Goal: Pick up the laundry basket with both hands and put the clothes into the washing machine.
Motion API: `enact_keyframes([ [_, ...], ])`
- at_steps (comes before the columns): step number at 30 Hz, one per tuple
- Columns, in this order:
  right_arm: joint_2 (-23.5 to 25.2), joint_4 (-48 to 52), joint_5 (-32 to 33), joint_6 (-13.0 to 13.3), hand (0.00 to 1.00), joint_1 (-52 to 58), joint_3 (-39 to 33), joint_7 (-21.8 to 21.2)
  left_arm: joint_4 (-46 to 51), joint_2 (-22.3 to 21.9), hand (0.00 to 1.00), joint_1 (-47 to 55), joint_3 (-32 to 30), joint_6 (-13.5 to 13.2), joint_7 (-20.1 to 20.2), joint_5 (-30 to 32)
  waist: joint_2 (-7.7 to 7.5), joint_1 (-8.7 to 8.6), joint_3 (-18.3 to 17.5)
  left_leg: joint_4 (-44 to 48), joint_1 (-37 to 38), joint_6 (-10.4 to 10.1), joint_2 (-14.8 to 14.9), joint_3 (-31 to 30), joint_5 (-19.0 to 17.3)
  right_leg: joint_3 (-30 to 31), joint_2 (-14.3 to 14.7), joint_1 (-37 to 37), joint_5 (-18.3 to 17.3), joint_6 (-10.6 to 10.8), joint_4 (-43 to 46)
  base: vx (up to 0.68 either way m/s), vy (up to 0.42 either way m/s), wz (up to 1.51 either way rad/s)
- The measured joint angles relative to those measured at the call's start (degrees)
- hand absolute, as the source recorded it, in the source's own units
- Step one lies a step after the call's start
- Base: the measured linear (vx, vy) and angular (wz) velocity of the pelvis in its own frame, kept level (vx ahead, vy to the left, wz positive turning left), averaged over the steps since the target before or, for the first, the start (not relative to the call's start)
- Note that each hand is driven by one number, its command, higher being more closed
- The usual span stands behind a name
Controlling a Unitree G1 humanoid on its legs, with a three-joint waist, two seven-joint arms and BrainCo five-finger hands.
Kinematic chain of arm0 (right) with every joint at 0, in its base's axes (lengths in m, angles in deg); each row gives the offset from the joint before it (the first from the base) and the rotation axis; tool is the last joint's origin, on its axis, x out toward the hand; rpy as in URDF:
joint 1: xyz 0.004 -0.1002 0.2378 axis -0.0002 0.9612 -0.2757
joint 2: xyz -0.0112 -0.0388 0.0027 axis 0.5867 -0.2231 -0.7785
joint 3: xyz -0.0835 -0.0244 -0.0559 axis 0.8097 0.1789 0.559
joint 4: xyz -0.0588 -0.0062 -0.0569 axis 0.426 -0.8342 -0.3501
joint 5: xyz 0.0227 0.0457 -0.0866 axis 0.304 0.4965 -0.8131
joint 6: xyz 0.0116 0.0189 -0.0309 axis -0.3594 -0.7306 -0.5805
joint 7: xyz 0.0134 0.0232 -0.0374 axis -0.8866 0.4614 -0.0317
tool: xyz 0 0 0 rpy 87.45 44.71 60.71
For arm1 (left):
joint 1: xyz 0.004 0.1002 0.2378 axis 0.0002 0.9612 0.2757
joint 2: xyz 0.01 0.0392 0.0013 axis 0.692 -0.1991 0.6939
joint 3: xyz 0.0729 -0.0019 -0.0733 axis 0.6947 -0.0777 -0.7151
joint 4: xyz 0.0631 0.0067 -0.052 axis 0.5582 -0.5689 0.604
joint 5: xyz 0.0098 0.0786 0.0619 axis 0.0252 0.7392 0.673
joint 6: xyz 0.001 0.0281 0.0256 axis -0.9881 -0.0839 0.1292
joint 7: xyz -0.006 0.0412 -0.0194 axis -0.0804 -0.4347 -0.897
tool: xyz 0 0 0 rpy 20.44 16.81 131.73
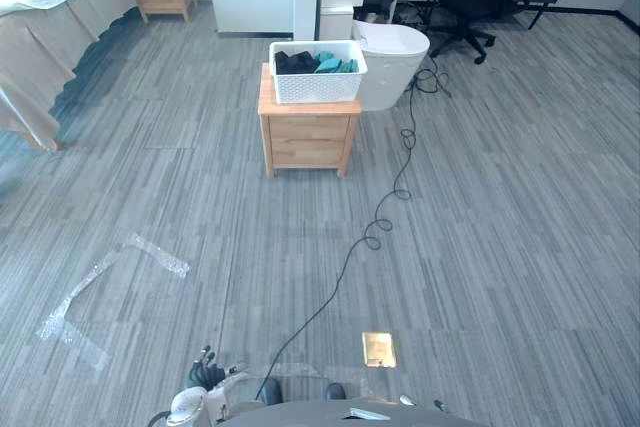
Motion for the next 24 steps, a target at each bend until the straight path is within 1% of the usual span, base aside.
enact_keyframes([
  [6, 0.08, -0.13, -0.03, -0.07, 0.0, -0.3, 0.0, 0.03, 0.0, 0.05, 0.0, 0.01, 0.13, -0.03, -0.04, 0.08, -0.2, -0.22, 0.14, 0.0, 0.08, 0.04, -0.07, 0.02, -0.17, -0.07, -0.07, 0.23, 0.12, -0.13, -0.36, 0.0, 0.0, 0.0],
  [12, 0.13, -0.12, -0.06, -0.07, 0.0, -0.59, 0.01, 0.04, 0.04, 0.08, 0.0, -0.04, 0.48, -0.24, -1.07, 1.13, -0.25, -0.63, 0.3, 0.0, 0.58, -0.06, -0.04, 0.06, -0.24, -0.16, -0.05, 0.94, 0.21, -0.27, -0.79, 0.0, 0.0, 0.0],
  [18, 0.14, -0.04, -0.06, -0.02, 0.0, -0.79, 0.02, 0.04, 0.04, 0.09, 0.0, -0.35, 0.48, -0.24, -1.08, 1.15, -0.32, -0.63, 1.1, -0.01, 1.19, -0.32, 0.03, 0.12, -0.44, -0.15, 0.02, 1.69, 0.07, -0.06, -1.1, 0.0, 0.0, 0.0],
  [24, 0.16, -0.05, -0.15, -0.04, 0.0, -0.81, 0.04, 0.04, 0.03, 0.1, 0.0, -0.42, 0.47, -0.24, -1.06, 1.14, -0.39, -0.61, 1.15, -0.01, 1.2, -0.23, 0.0, 0.39, -0.72, 0.13, 0.01, 1.69, 0.01, 0.02, -1.21, 0.0, 0.0, -0.01],
])
